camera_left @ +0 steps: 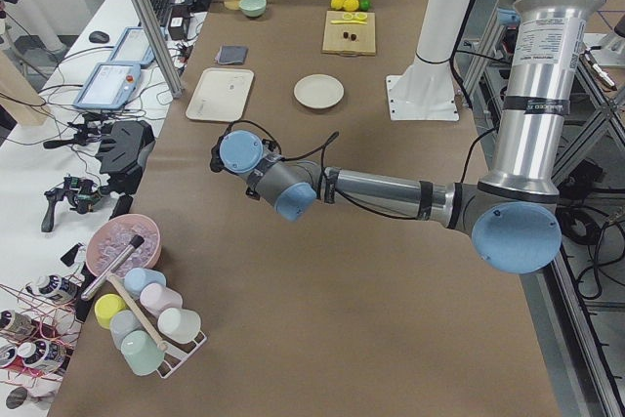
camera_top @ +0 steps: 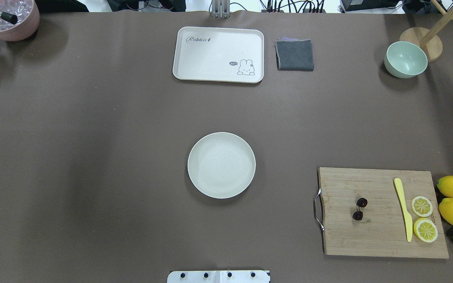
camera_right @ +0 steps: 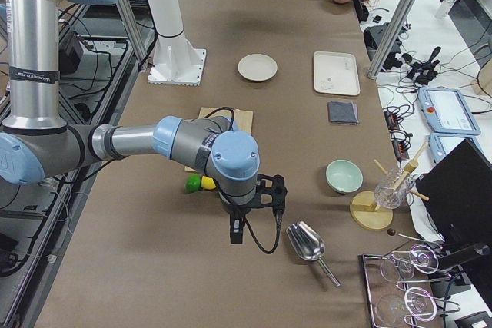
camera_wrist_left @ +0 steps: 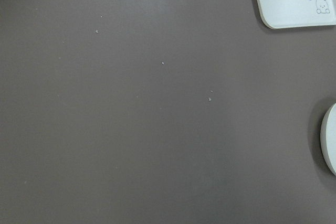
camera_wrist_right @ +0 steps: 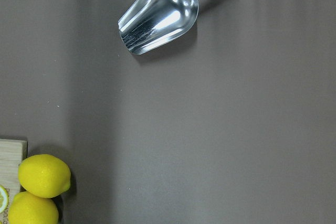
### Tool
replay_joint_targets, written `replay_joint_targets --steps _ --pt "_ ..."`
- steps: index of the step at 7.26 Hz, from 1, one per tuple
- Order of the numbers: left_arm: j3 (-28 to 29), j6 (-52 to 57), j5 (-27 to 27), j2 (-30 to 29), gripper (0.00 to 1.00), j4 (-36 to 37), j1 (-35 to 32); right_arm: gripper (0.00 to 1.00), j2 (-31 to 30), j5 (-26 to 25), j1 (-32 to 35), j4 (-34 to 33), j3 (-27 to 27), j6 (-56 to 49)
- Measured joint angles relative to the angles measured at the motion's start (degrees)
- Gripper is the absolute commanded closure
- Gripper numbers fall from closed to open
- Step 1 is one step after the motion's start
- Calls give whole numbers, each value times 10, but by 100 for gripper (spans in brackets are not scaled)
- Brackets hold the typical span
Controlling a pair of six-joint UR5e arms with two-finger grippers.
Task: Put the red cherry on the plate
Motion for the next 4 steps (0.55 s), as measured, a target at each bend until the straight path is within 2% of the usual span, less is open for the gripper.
replay_joint_targets --steps 2,4 --pt "-18 30 -21 50 3 0 -13 0 10 0 0 -11 -1 4" --pt "25 43 -5 49 3 1 -26 0 13 -2 0 -18 0 3"
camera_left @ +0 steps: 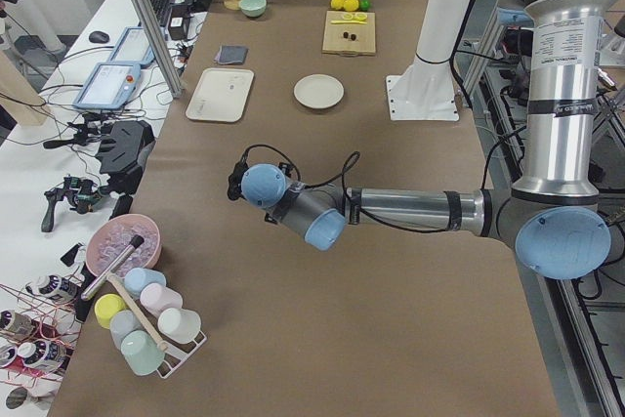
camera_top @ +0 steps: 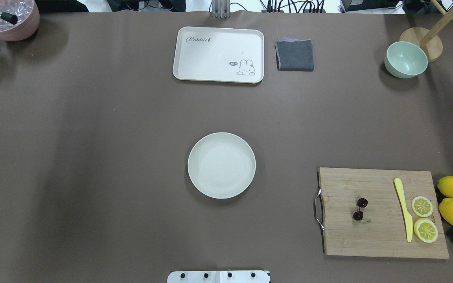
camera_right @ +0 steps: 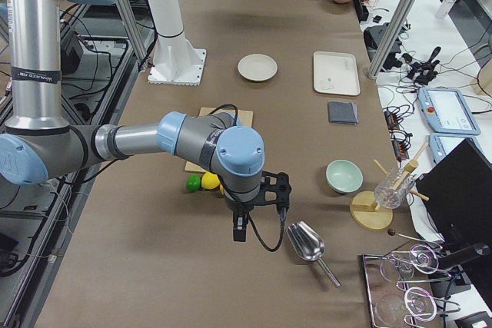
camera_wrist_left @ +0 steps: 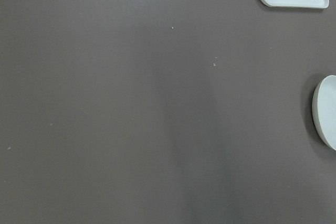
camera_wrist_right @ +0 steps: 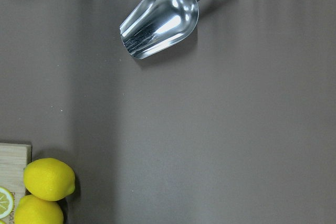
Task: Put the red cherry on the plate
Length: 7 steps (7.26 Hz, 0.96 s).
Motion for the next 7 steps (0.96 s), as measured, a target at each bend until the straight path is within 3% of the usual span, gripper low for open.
replay_joint_targets --steps 3,7 --pt "92 30 24 -80 3 62 -12 0 -4 -3 9 -2 4 -5" --pt "86 87 42 -100 2 174 -52 0 51 -2 -15 -74 3 4"
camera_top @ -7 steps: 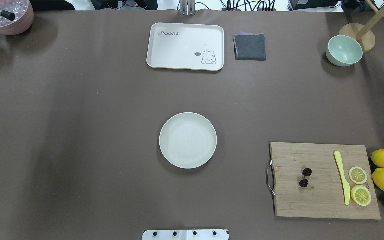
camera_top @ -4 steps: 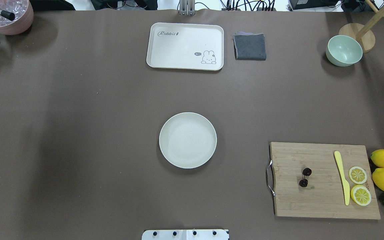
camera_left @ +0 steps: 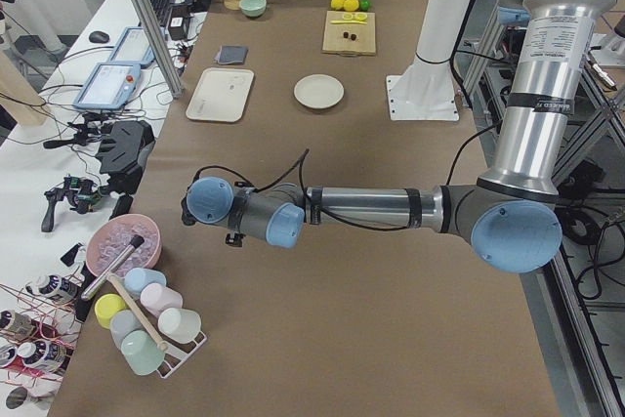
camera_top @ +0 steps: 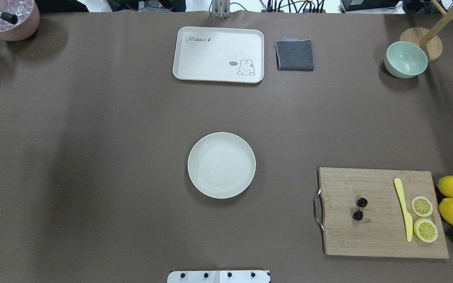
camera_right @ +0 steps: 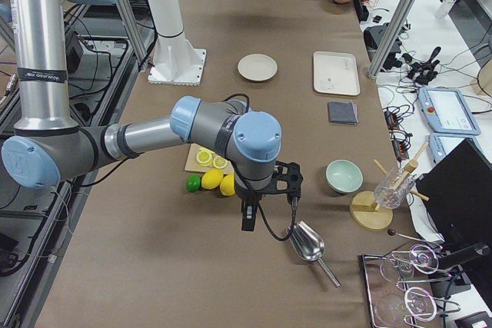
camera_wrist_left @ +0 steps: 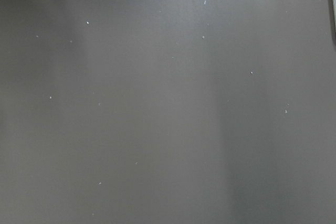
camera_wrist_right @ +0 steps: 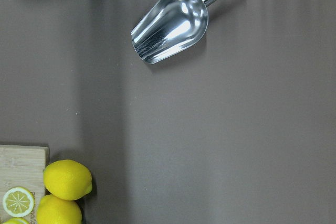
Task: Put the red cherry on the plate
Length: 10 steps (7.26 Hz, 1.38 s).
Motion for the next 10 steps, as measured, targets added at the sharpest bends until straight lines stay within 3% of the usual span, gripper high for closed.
replay_joint_targets --steps 2,4,6,8,10 --pt "-6 36 78 -1 2 27 -30 0 10 0 -12 -10 0 2" --pt "-10 121 140 -23 2 119 -66 0 11 4 -35 -10 3 14" --pt "-10 184 166 -48 2 198 -98 0 10 12 -69 -8 45 81" --pt "-11 195 171 -54 2 215 -104 0 -12 16 -94 3 74 108" --pt "-12 196 174 -56 2 216 -105 0 -67 18 -125 81 96 156"
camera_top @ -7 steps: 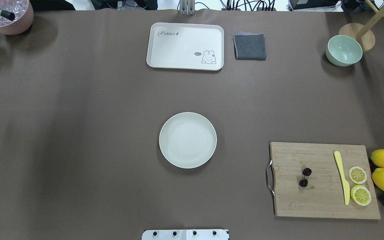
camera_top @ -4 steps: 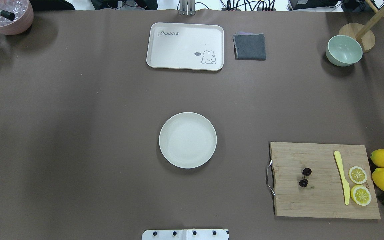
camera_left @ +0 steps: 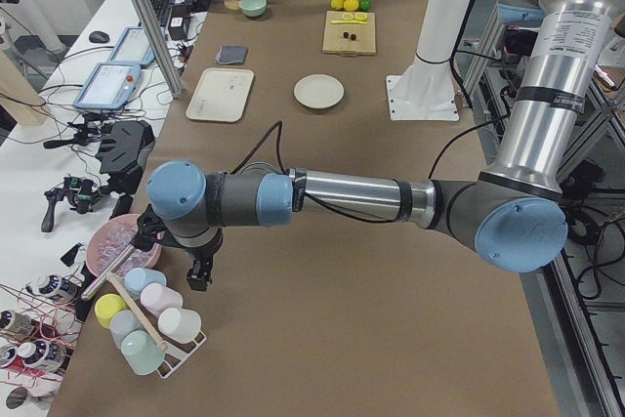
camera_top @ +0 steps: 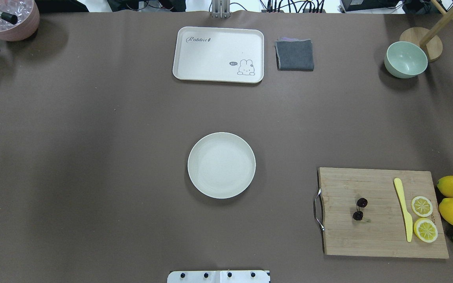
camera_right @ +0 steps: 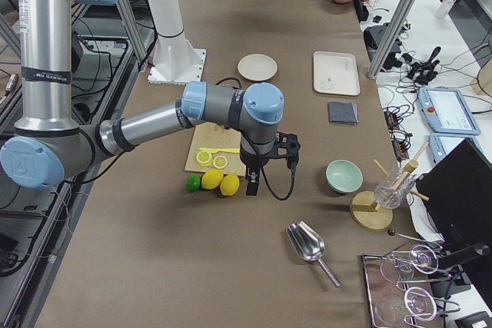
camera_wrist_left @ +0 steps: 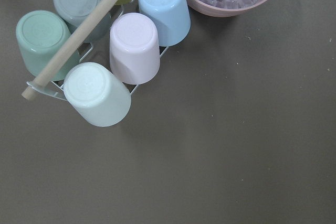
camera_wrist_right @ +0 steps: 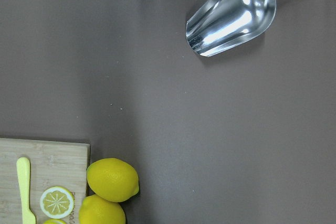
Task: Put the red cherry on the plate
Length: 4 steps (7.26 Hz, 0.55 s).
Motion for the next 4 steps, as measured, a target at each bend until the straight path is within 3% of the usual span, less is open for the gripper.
replay_joint_targets --steps 2,4 --pt "0 0 4 -4 2 0 1 0 -26 0 -41 48 43 87" --pt "0 -1 4 -8 2 0 2 0 -43 1 -88 52 112 177"
